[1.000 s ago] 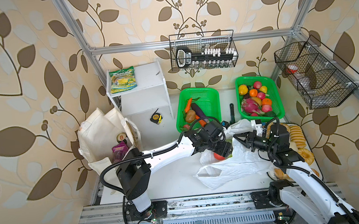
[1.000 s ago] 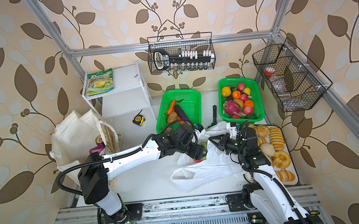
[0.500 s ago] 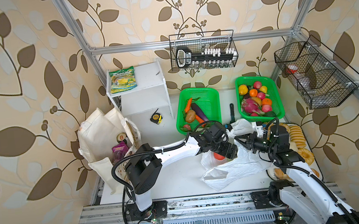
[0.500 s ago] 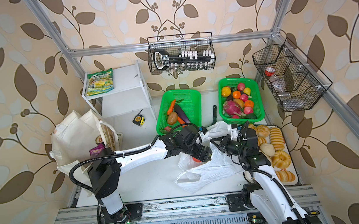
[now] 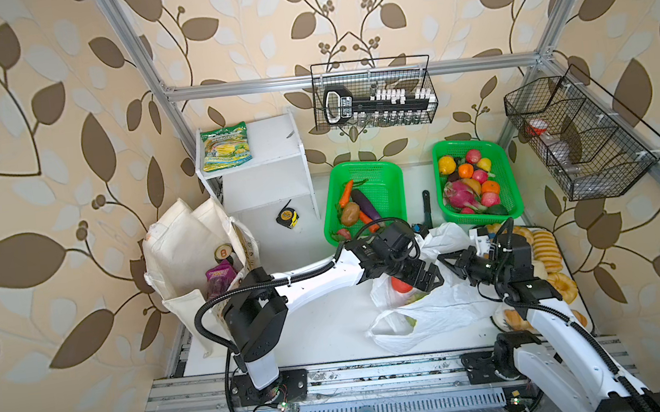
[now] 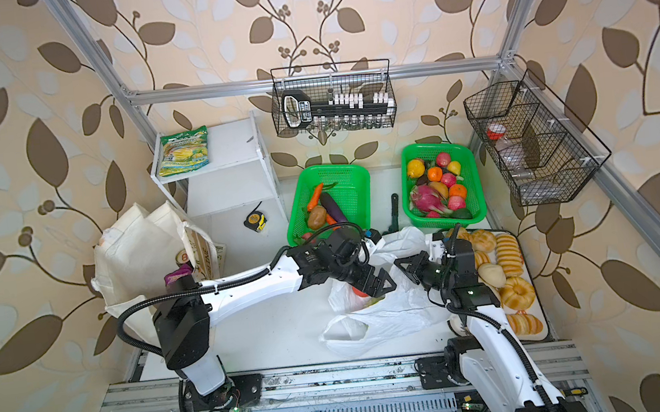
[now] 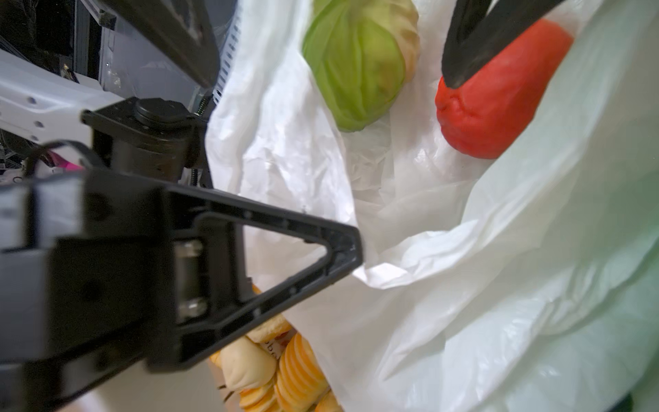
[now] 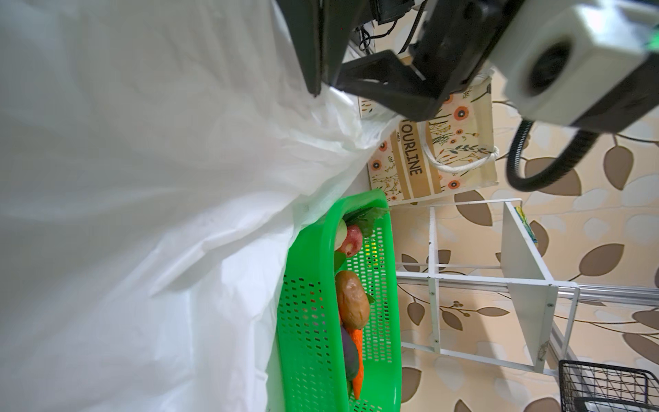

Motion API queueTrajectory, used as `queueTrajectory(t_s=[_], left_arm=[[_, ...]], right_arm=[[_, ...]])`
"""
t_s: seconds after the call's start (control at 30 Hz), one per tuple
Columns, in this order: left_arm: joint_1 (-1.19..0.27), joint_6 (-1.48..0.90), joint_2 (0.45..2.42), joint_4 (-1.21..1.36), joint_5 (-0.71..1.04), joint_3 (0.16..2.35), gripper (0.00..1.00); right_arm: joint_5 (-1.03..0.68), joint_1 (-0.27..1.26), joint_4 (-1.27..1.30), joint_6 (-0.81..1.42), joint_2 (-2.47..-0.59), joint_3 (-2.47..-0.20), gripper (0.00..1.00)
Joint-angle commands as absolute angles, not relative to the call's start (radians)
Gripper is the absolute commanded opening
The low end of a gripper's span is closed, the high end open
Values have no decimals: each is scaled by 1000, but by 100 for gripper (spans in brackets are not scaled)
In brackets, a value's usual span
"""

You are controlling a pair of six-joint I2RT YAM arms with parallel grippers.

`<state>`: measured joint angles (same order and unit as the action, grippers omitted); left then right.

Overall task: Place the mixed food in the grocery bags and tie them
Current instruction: 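Lower the cabbage into the bag and open the left gripper, then move the left gripper back to the basket and grasp the brown potato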

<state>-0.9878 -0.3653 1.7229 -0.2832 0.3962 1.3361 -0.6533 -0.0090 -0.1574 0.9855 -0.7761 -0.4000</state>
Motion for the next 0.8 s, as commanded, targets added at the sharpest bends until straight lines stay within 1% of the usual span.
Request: queueTrajectory(t_s=[0.0, 0.2, 0.33, 0.4, 0.53, 0.63, 0.77], left_arm=[[-988, -313, 1573, -257, 408, 1358, 98], [-988, -260, 1418, -276, 255, 1335, 98], [-973, -255, 1345, -332, 36, 1318, 99], [-931, -262, 1336, -361, 6, 1310, 99], [-782, -342, 1364, -461, 0, 1323, 99], [-684, -374, 1429, -544, 24, 1378, 97], [-646, -338, 1587, -641, -62, 1489, 96]], right_arm=[[-621, -15, -184, 956, -767, -384, 0], [-631, -14, -169, 955, -782, -383, 0], [-638, -14, -158, 960, -789, -386, 0], [-640, -15, -155, 961, -791, -387, 0], [-646, -14, -153, 966, -789, -388, 0], [-648, -14, -152, 972, -784, -390, 0], [-648, -15, -152, 980, -779, -394, 0]])
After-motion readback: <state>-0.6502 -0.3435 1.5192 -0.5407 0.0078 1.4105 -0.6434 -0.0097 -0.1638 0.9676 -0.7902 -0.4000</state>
